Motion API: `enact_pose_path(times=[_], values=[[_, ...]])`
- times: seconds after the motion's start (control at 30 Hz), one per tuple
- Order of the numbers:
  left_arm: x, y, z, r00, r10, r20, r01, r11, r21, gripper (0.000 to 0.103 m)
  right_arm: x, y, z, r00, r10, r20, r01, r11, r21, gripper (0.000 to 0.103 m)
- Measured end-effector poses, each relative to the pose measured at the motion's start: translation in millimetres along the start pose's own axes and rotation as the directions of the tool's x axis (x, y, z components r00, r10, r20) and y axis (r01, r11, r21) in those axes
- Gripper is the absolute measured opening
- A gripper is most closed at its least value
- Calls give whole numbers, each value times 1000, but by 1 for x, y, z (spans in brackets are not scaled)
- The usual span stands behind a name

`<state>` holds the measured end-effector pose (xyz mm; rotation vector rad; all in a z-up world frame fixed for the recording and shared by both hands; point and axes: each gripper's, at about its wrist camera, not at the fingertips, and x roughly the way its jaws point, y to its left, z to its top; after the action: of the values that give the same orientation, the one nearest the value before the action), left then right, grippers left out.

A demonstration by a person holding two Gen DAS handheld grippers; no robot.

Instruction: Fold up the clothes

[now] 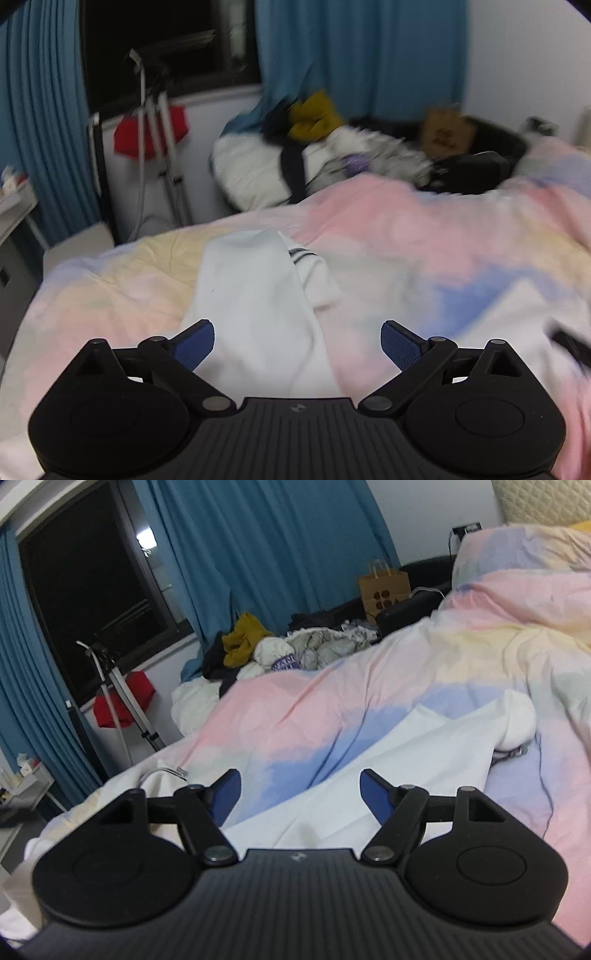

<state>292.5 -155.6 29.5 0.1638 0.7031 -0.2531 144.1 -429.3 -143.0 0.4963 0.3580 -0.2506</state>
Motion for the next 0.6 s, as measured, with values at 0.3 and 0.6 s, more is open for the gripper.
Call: enact_pose_path(times=[0.3, 0.6], values=[[167, 16, 69, 979, 90, -185, -124, 976, -180, 79, 41, 2, -18, 999, 13, -35, -11, 999, 47, 74], [204, 18, 73, 980, 55, -193, -85, 985, -152, 3, 65, 9, -22, 1000, -2, 12, 3, 999, -47, 74]])
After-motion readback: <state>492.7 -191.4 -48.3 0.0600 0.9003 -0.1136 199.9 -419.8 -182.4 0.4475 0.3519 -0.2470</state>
